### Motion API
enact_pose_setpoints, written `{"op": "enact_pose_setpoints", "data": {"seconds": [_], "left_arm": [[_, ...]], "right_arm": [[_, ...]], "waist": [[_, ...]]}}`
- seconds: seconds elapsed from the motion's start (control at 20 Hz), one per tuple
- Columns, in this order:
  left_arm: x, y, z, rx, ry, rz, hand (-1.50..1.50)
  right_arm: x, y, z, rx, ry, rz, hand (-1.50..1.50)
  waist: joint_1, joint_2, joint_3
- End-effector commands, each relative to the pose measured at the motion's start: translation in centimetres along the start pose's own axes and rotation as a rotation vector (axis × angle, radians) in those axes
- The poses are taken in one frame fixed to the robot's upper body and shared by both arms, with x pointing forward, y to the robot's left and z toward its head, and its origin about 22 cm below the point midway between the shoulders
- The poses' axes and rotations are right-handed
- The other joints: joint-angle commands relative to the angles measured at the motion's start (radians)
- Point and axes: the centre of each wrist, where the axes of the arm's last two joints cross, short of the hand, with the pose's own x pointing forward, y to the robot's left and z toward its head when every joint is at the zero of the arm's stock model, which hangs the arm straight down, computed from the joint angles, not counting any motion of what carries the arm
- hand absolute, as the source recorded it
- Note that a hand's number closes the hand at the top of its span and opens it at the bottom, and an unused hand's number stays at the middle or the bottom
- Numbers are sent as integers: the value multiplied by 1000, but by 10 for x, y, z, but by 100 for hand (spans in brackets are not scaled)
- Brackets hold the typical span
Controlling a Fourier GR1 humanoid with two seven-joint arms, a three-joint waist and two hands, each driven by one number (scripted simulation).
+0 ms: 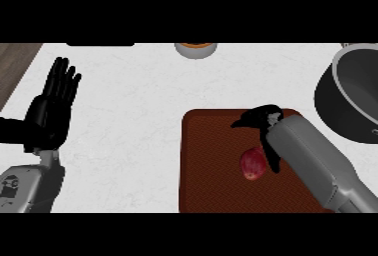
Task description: Pick the pear from the tray and place it in the pot
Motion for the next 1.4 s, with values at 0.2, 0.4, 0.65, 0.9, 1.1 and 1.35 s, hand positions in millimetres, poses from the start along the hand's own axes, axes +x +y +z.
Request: {"op": "enact_pose_setpoints", "data": {"seconds": [0.2, 0.4, 0.65, 0.9, 1.1, 1.35], "left_arm": [[8, 2, -8, 0, -9, 12, 0], [-5, 0, -4, -3, 9, -2, 0], [-6, -21, -6, 8, 5, -7, 0], [1, -8, -1, -18, 0, 3, 0], [8, -13, -3, -7, 0, 4, 0], [17, -11, -3, -16, -7, -2, 0]], "right_arm": [[-6, 28, -34, 18, 7, 12, -150], [-9, 39, -34, 39, -18, -1, -150], [8, 54, -51, 51, -29, -31, -150], [9, 64, -49, 31, -167, 37, 150], [12, 68, -49, 3, -205, 56, 150], [37, 62, -50, -35, -183, 98, 150]], "waist": [[5, 2, 0], [0, 1, 0], [-1, 2, 0], [13, 3, 1], [13, 2, 1], [11, -1, 1]]}}
